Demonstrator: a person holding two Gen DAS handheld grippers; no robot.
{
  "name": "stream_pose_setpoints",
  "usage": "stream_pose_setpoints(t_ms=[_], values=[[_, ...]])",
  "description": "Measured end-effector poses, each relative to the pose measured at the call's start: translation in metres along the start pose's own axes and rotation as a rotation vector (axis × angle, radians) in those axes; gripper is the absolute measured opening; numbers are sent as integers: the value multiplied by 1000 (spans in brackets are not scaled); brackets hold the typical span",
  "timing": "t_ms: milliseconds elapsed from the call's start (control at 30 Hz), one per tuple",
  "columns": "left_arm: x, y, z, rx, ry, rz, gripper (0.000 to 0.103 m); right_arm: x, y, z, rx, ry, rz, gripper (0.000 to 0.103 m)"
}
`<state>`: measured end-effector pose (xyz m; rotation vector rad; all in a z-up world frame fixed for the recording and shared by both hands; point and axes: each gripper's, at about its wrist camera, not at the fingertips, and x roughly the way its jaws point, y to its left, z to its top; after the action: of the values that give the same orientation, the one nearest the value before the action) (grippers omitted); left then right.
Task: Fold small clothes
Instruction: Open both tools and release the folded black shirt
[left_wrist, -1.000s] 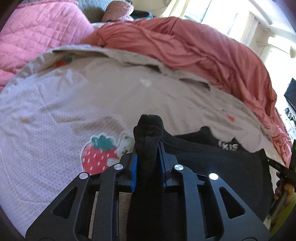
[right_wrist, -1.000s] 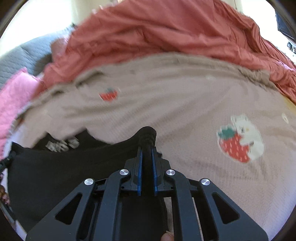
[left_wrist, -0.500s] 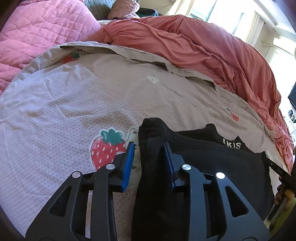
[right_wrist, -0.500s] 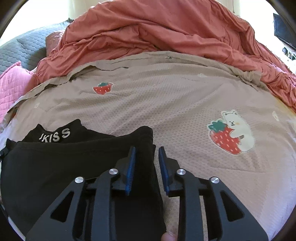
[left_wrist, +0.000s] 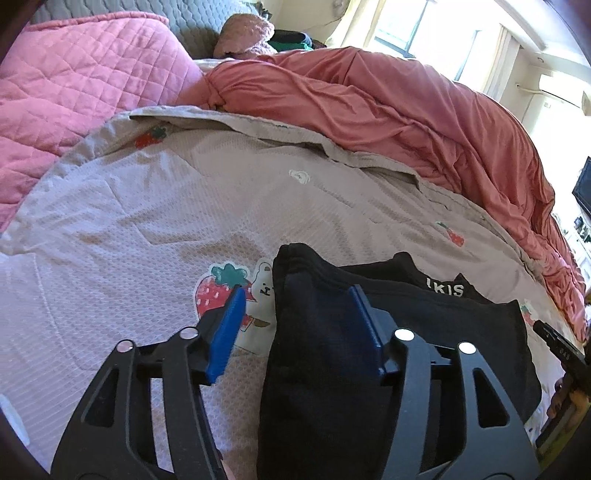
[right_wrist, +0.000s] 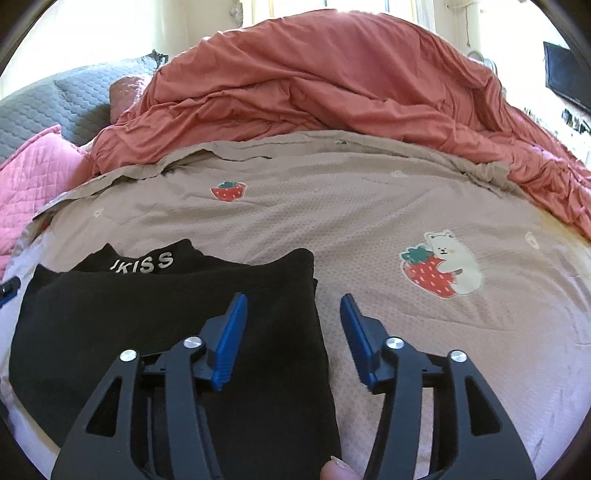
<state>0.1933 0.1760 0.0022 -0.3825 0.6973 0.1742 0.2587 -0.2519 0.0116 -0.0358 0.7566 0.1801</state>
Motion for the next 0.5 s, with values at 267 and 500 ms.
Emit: stream_pose_setpoints(t_ms=[267, 500], values=[[-21, -4, 1, -6, -27, -21, 69, -28, 10, -13, -34, -24, 23, 81], [-37, -6, 0, -16, -56, -42, 86, -55, 26, -18, -68, -65, 30, 93]])
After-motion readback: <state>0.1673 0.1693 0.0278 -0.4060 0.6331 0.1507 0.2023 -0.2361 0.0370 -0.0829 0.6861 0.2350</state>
